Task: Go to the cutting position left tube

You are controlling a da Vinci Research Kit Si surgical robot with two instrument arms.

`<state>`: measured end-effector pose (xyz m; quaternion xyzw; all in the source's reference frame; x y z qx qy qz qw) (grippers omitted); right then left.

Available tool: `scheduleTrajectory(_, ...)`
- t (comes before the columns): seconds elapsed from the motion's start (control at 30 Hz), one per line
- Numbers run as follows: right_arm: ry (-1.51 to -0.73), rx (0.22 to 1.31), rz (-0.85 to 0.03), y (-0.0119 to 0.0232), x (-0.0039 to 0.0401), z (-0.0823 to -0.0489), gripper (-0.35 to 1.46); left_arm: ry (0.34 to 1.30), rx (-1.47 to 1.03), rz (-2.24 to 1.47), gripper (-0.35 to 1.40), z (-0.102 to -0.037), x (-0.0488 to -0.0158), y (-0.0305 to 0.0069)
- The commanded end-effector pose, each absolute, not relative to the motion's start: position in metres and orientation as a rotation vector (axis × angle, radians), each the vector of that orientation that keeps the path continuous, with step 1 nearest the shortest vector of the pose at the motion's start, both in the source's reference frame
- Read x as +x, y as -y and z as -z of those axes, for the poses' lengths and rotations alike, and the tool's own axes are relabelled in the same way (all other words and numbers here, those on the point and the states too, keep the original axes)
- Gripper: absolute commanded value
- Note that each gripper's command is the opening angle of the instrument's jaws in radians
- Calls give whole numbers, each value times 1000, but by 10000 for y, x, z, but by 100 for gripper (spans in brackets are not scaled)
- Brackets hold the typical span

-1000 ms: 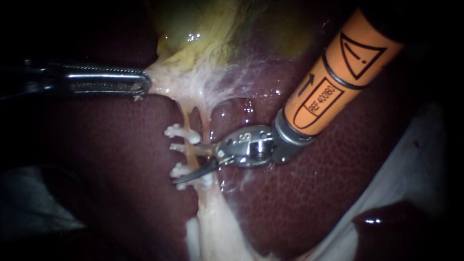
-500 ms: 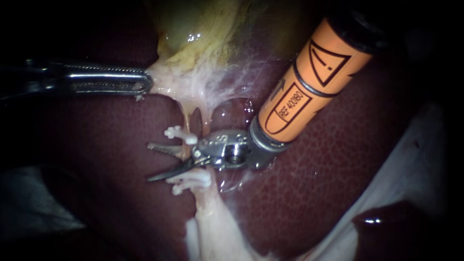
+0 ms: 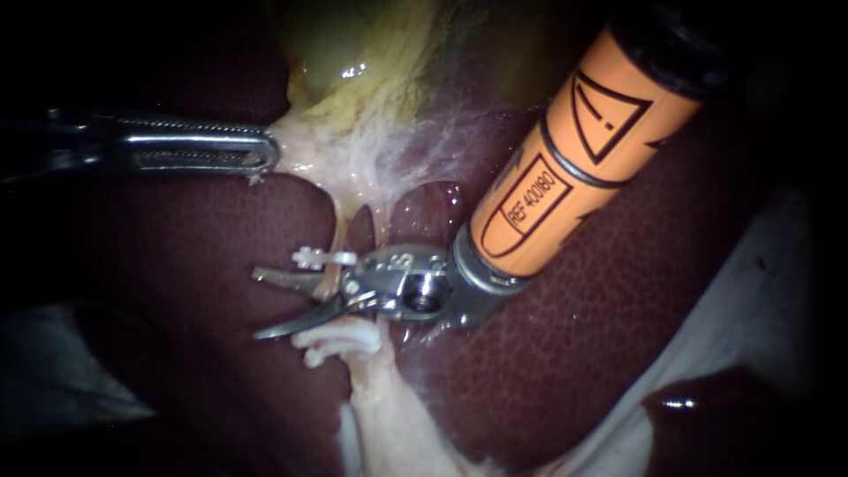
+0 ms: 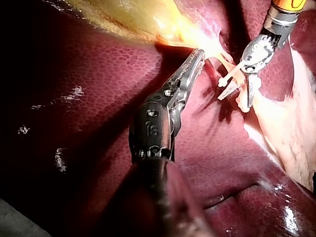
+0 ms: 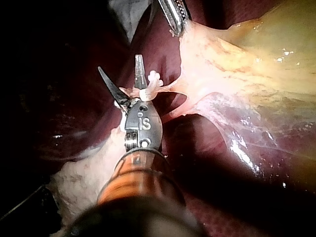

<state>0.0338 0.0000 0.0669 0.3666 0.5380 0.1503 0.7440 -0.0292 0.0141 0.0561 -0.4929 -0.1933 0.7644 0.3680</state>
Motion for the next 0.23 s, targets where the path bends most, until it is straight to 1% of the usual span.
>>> scheduleTrajectory(0.03, -1177, 804, -328, 0, 337, -671, 142, 496, -1266, -1963, -35, -561, -292, -141)
scheduleTrajectory(0.23, -1174, 806, -334, -1, 335, -673, 142, 496, -1266, -1963, -35, -561, -292, -141)
